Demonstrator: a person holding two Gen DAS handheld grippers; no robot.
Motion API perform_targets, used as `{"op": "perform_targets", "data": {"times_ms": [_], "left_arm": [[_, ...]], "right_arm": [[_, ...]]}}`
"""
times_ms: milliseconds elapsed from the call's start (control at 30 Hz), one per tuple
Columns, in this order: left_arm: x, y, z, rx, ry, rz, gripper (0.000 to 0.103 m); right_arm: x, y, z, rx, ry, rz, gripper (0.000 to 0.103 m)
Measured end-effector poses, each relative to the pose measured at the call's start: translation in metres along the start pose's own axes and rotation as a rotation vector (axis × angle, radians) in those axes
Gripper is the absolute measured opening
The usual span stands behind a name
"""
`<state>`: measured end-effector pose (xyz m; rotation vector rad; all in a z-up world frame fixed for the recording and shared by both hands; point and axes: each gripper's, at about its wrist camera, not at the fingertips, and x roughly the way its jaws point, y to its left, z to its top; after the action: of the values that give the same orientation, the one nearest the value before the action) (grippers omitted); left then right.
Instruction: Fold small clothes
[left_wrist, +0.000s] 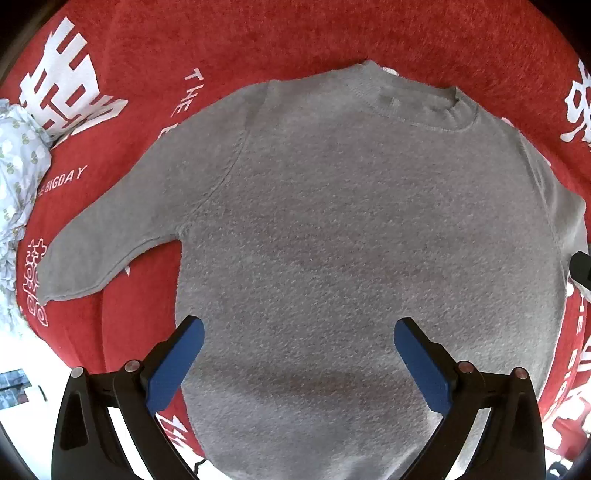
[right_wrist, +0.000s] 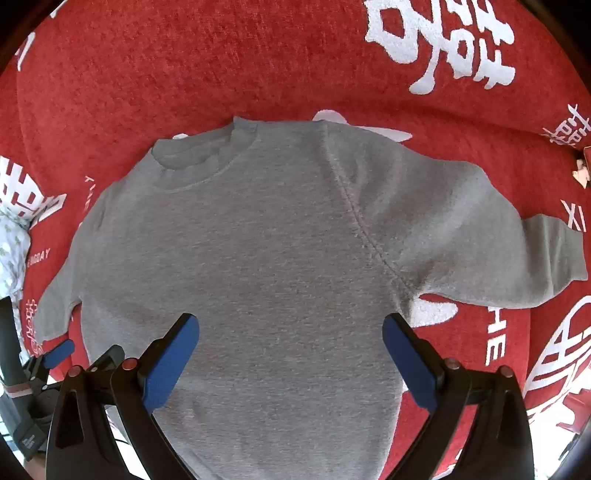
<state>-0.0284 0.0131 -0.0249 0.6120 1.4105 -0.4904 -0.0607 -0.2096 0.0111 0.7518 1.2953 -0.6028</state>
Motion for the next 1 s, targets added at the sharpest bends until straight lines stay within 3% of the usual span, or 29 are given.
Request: {"op": "perform_targets", "data": {"times_ms": [1000], "left_arm": [[0.003,0.022,-0.003,-0.023,-0.006,-0.004,0.103]], "right_arm": [[0.002,0.011,-0.011,-0.014,0.008,-0.030,0.100]]}}
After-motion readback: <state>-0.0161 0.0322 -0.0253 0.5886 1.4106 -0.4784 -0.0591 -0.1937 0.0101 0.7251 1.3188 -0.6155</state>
